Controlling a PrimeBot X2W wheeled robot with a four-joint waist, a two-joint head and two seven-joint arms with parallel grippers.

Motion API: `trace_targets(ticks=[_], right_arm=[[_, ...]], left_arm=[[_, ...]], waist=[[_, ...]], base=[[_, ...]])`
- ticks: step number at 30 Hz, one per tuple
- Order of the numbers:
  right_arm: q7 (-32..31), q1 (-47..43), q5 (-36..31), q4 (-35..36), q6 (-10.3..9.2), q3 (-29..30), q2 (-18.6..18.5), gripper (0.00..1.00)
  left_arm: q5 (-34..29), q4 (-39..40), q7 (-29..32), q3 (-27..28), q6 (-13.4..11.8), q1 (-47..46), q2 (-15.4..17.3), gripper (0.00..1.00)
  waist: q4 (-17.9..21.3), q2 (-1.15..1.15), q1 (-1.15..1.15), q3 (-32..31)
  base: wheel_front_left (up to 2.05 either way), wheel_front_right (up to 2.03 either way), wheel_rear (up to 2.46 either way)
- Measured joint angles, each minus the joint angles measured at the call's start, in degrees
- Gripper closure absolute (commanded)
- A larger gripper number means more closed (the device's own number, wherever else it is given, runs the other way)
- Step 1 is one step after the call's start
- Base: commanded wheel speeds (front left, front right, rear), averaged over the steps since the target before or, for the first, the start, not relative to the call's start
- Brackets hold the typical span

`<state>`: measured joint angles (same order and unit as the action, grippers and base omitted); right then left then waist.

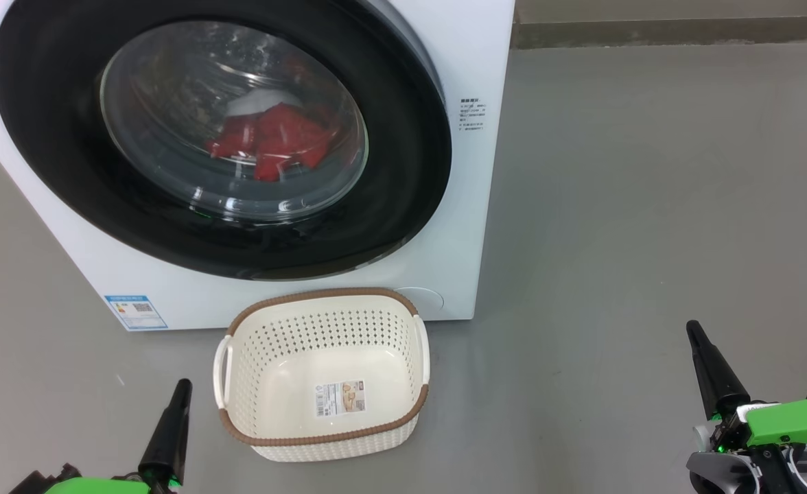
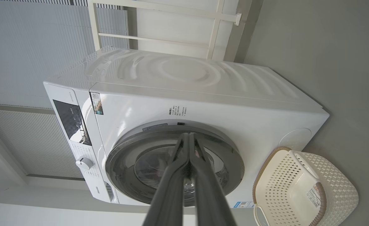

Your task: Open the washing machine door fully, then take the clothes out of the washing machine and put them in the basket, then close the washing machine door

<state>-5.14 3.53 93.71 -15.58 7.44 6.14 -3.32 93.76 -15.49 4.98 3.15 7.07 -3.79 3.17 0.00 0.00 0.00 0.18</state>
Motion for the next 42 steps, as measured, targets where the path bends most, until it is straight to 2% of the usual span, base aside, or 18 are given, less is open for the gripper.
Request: trace_targets(ticks=[16, 17, 22, 30, 42], right_arm=[[-0.16, 0.01, -0.52, 0.0, 0.0, 0.25, 0.11, 1.0], [-0.16, -0.02, -0.52, -0.12, 0.0, 0.24, 0.15, 0.0], [-0.08, -2.36, -0.52, -2.79, 0.0, -0.02, 1.29, 0.0], [1.16, -2.44, -1.96, -2.71, 0.0, -0.85, 1.12, 0.0], [3.19, -2.45, -10.99, -2.27, 0.0, -1.82, 0.54, 0.0]], left_arm=[[-0.09, 0.0, 0.07, 0.23, 0.0, 0.0, -0.14, 1.0], [-0.08, -0.11, 0.04, 0.21, 0.0, 0.03, -0.18, 0.0], [-0.04, -2.55, -0.1, -0.16, -0.05, 2.03, -1.11, 0.0], [-1.53, -1.9, -1.26, -0.43, -0.05, 2.22, -1.08, 0.0], [-13.57, -0.38, -3.18, -0.44, -0.05, 2.39, -1.02, 0.0]], waist=[[0.0, 0.0, 0.0, 0.0], [0.0, 0.0, 0.0, 0.0], [0.0, 0.0, 0.0, 0.02], [-0.11, 0.0, 0.01, -0.04], [-0.21, 0.0, 0.01, 0.43]], base=[[0.0, 0.0, 0.0], [0.0, 0.0, 0.0], [0.0, 0.0, 0.0], [0.0, 0.0, 0.0], [0.0, 0.0, 0.0]])
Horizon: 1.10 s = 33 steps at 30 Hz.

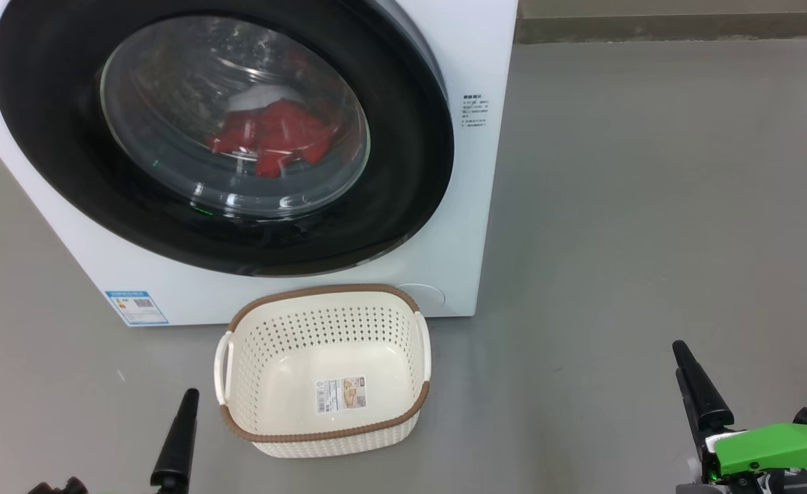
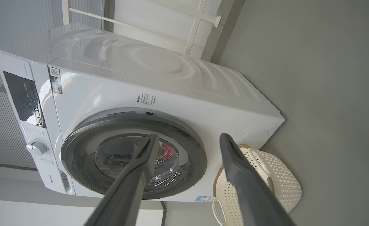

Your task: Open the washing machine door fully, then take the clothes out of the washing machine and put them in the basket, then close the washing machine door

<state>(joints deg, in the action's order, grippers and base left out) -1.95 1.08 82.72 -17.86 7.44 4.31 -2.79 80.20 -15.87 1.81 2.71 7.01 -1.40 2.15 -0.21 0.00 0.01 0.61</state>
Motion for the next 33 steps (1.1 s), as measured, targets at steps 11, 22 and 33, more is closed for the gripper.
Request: trace_targets(ticks=[11, 22, 33], right_arm=[[1.55, -0.01, -8.73, 0.67, 0.0, -0.43, -0.26, 0.0], [3.35, -0.01, -16.12, 1.08, 0.0, -1.9, -1.09, 0.0], [5.08, -0.2, -23.24, 1.38, 0.0, -2.91, -1.48, 0.0]], left_arm=[[-11.04, 1.11, -1.69, -1.14, -0.8, 0.05, 0.0, 0.0], [-20.03, 1.77, -3.49, -3.36, -2.91, 0.51, 0.62, 0.0], [-28.5, 2.75, -5.03, -6.54, -5.89, 1.32, 2.11, 0.0]], waist=[[-0.1, 0.0, 0.0, 0.46], [-0.23, 0.0, 0.0, 0.54], [-0.46, 0.0, -0.01, 0.6]], base=[[0.0, 0.0, 0.0], [0.0, 0.0, 0.0], [0.0, 0.0, 0.0]])
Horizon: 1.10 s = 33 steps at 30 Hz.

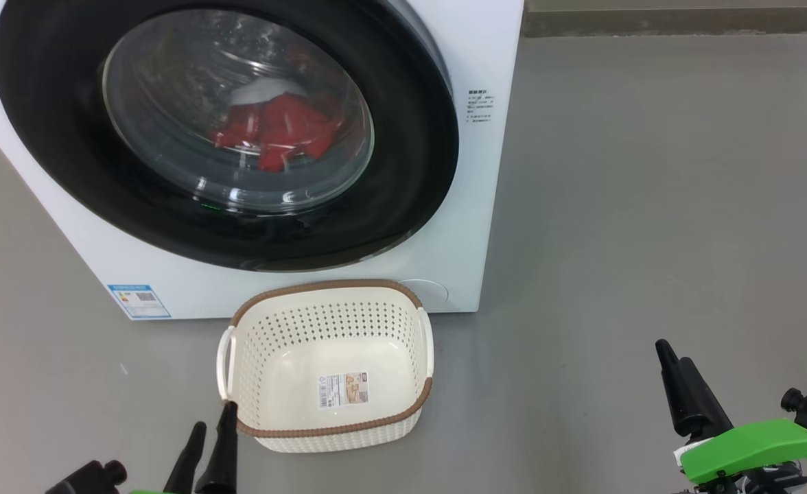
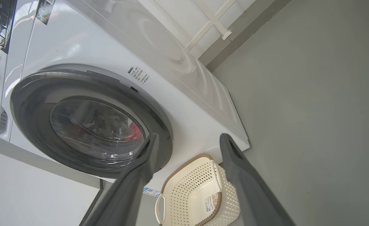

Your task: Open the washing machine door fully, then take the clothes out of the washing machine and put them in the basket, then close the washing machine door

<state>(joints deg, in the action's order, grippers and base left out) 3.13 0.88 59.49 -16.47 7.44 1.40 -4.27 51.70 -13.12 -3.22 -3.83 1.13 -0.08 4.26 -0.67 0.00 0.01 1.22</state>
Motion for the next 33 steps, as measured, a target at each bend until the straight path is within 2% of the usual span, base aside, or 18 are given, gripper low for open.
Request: trace_targets(ticks=[10, 33], right_arm=[[1.51, -0.63, -6.11, 0.01, 0.0, -0.73, -0.56, 0.0], [5.04, -1.91, -17.97, -0.49, 0.0, -0.86, -0.69, 0.0]], left_arm=[[-6.88, 1.12, -1.53, -2.57, -2.65, 0.14, 1.24, 0.0], [-21.3, 3.35, -5.02, -5.5, -5.87, 1.13, 2.63, 0.0]], waist=[[-0.24, 0.0, 0.0, 0.04], [-0.42, 0.0, 0.0, 0.52]], base=[[0.0, 0.0, 0.0], [0.0, 0.0, 0.0]])
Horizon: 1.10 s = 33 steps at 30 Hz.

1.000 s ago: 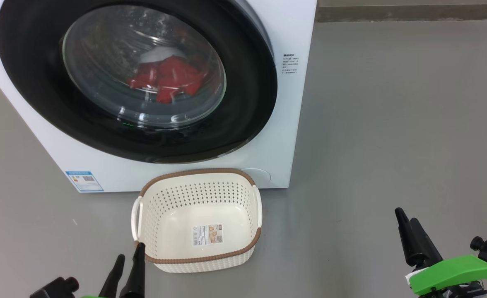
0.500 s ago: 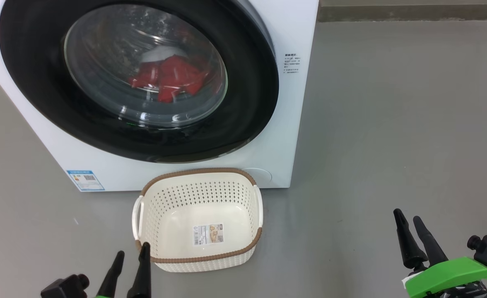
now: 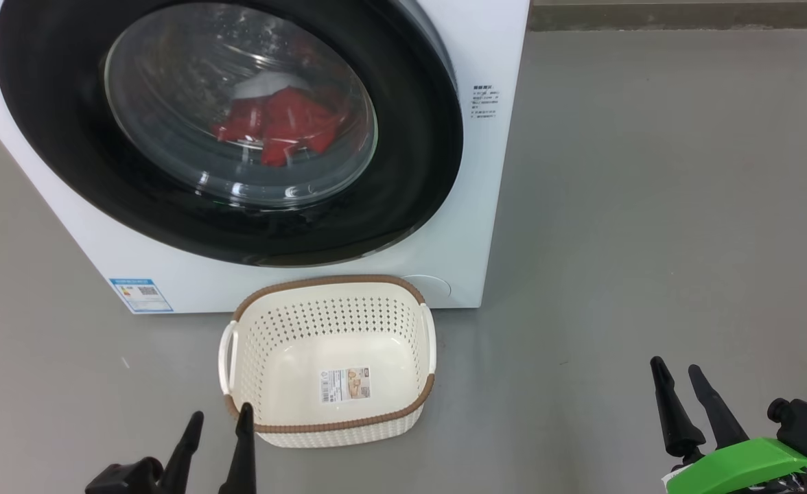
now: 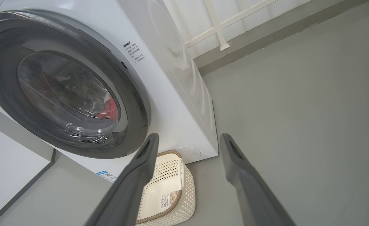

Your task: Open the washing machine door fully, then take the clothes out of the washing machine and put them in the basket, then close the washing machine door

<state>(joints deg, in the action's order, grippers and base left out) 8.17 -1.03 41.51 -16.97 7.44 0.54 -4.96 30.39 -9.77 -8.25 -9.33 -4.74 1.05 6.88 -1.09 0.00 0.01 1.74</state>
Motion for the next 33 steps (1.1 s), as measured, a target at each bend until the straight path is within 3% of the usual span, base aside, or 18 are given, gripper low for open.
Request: trace_targets(ticks=[21, 33], right_arm=[[3.53, -0.87, -13.38, -0.08, 0.0, 1.88, -0.02, 0.0], [5.24, -2.85, -20.72, -0.36, 0.01, 3.35, 0.31, 0.0]], left_arm=[[-15.49, 1.92, -3.48, -0.19, -0.8, 0.27, 0.0, 0.0], [-22.27, 1.89, -5.41, 0.55, -0.02, 1.48, -0.71, 0.0]], waist=[[-0.04, 0.0, 0.0, 0.73], [-0.17, 0.0, 0.0, -0.04]], base=[[0.0, 0.0, 0.0], [0.0, 0.0, 0.0]])
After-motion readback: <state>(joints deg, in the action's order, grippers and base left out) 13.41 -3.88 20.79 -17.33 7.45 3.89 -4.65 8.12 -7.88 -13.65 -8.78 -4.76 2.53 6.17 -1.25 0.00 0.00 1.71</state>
